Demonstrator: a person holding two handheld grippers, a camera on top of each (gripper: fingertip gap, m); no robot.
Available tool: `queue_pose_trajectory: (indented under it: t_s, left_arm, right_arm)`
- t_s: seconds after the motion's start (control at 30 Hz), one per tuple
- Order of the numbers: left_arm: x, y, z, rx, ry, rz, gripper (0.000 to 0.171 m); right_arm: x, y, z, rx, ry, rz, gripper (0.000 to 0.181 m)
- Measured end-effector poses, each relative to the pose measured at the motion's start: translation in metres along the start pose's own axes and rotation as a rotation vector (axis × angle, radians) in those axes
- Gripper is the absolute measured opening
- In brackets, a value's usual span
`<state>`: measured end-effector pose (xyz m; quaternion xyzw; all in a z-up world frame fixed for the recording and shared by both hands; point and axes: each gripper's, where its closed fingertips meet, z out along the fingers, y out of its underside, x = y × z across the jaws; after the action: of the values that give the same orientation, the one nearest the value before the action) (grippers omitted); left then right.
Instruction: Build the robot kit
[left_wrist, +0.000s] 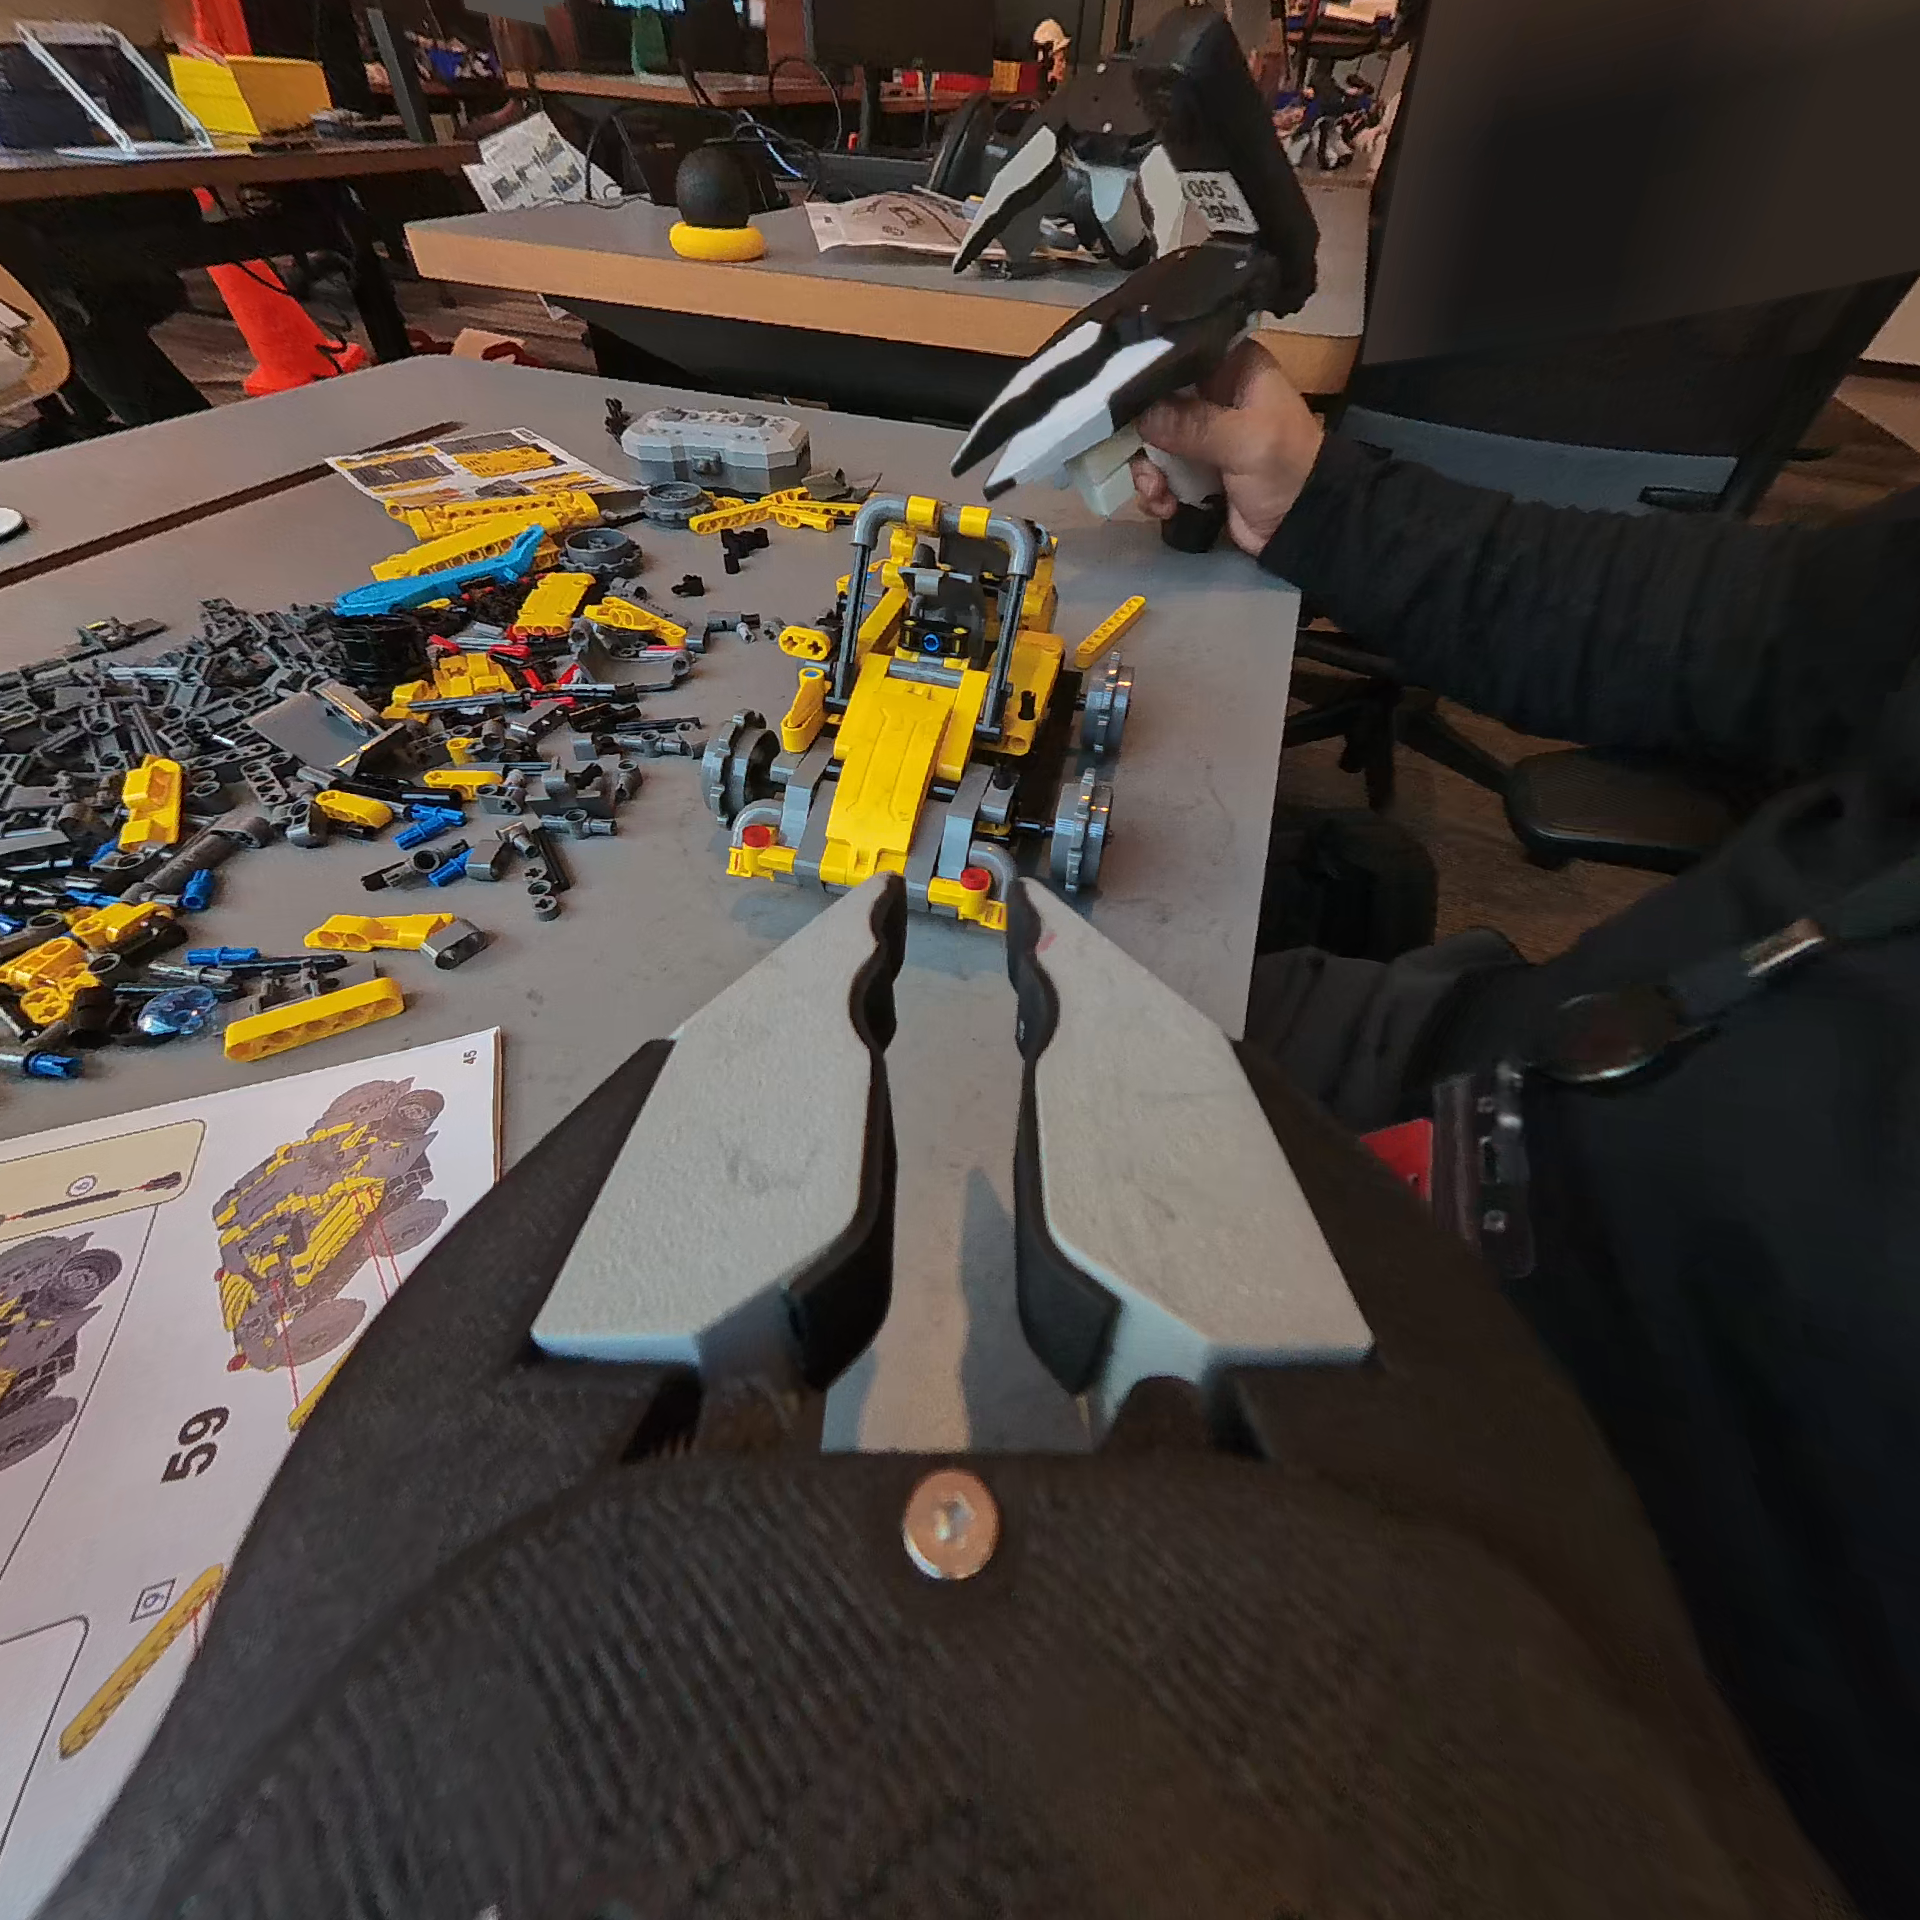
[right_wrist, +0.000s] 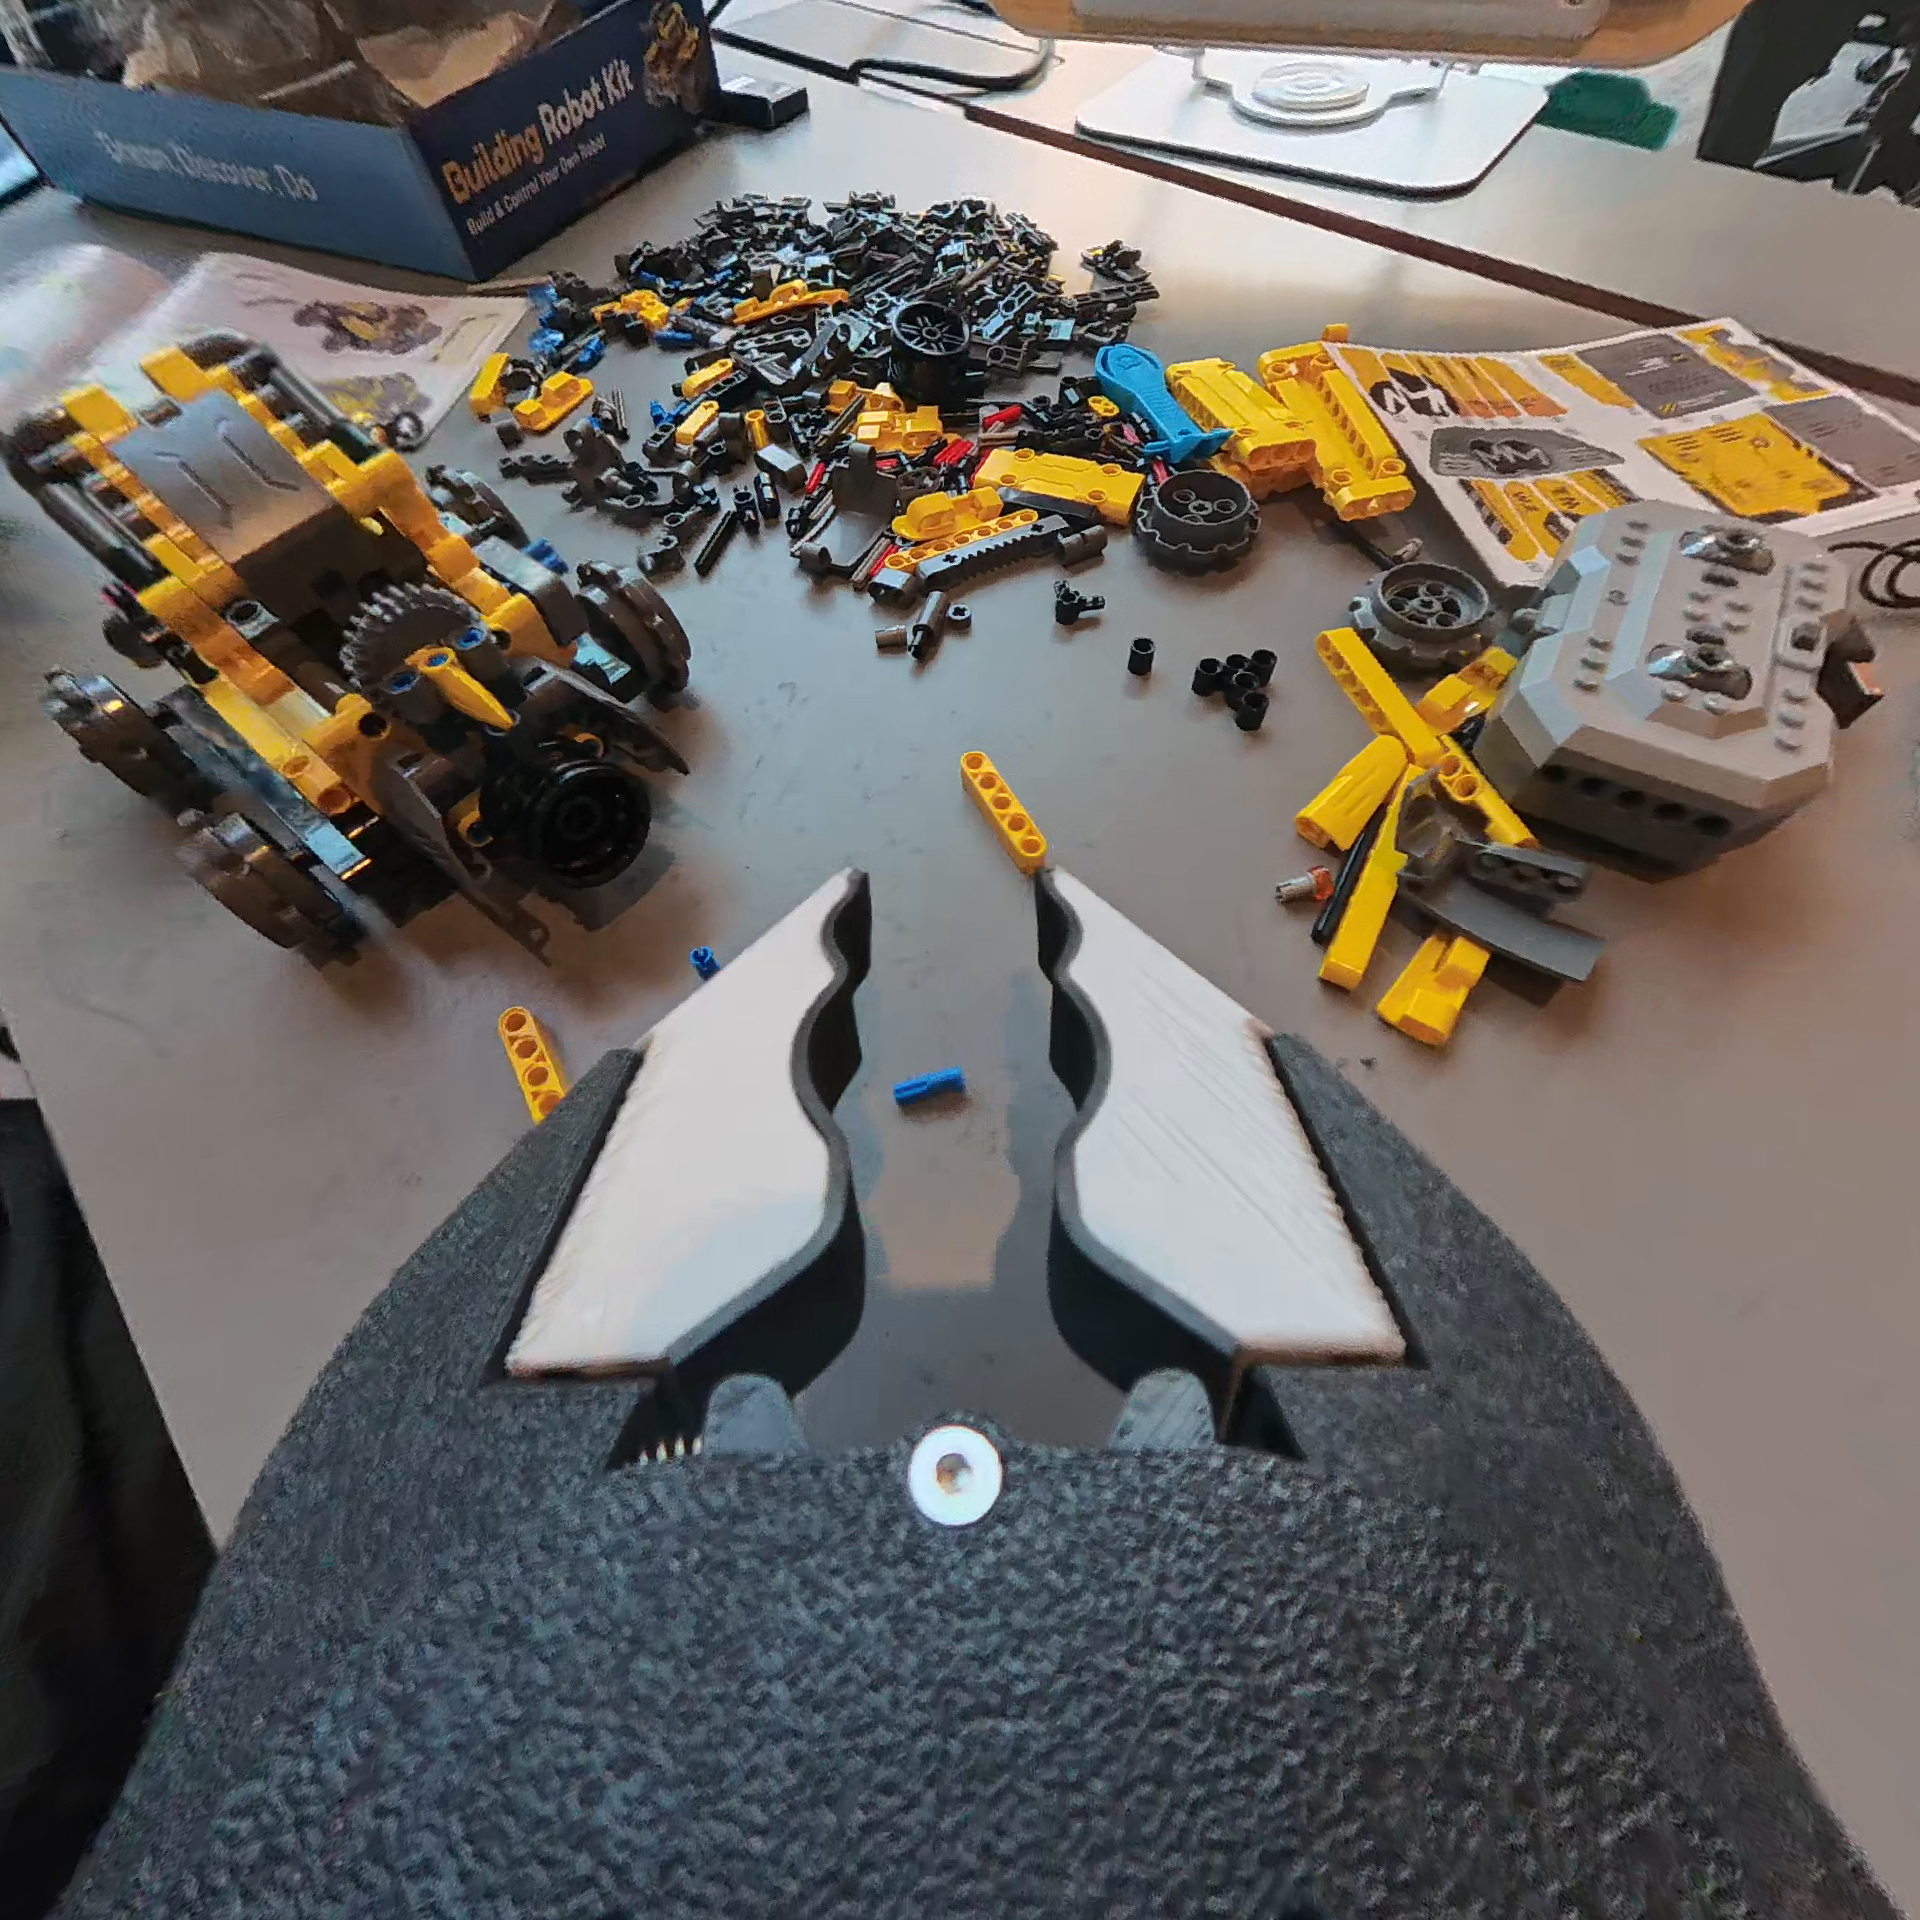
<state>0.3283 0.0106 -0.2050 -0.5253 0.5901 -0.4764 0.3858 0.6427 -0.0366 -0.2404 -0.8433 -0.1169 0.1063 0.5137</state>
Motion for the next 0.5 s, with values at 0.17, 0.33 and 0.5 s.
queue_pose_trajectory:
  t_s: [0.17,0.33,0.5]
  left_arm:
    - [-0.002,-0.001,-0.001,0.011,0.034,-0.060,0.018]
    - [-0.005,-0.006,-0.006,0.051,0.069,-0.119,0.021]
    - [-0.003,-0.010,-0.010,0.086,0.088,-0.125,0.021]
  right_arm:
    - [0.020,0.014,-0.014,-0.035,0.120,0.129,0.031]
    - [0.003,0.047,-0.025,-0.192,0.123,0.108,0.037]
    - [-0.013,0.063,-0.022,-0.289,0.028,0.084,0.017]
